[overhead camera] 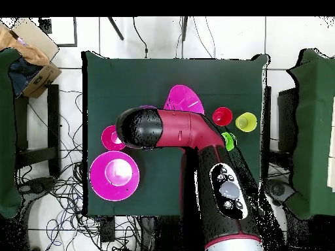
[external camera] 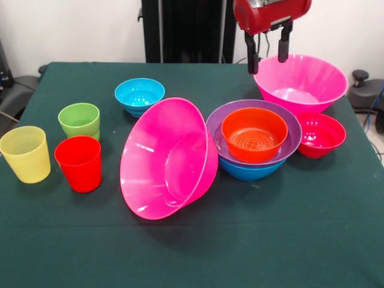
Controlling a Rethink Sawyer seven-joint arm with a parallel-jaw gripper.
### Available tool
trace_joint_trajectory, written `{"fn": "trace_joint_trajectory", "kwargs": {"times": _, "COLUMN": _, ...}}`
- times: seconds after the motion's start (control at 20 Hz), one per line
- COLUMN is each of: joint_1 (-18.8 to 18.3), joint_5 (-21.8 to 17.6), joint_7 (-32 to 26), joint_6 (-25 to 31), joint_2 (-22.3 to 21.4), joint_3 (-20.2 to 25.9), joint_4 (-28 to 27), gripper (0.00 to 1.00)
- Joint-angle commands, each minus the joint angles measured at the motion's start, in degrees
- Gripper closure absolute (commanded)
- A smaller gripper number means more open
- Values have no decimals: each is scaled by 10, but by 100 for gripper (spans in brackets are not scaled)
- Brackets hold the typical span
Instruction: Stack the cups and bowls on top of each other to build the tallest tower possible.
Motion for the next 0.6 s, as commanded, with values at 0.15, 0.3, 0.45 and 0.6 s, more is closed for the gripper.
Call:
{"fn": "trace_joint_trajectory", "kwargs": {"times": 0.15, "joint_1": -59, "joint_5": -67, "joint_7": -22, "joint_6": -24, "joint_2": 31, "joint_3": 6, "joint_4": 13, "gripper": 0}}
{"fn": "trace_joint_trajectory", "kwargs": {"times": 0.3, "joint_1": -99, "joint_5": -71, "joint_7": -64, "joint_6": -22, "joint_2": 39, "joint_3": 31, "joint_4": 15, "gripper": 0}}
{"fn": "trace_joint_trajectory", "kwargs": {"times": 0.45, "joint_1": -133, "joint_5": -96, "joint_7": -106, "joint_6": -20, "joint_2": 55, "joint_3": 53, "joint_4": 6, "gripper": 0}}
{"fn": "trace_joint_trajectory", "kwargs": {"times": 0.6, "joint_1": -168, "joint_5": -126, "joint_7": -139, "joint_6": -23, "joint_2": 79, "joint_3": 75, "joint_4": -9, "gripper": 0}}
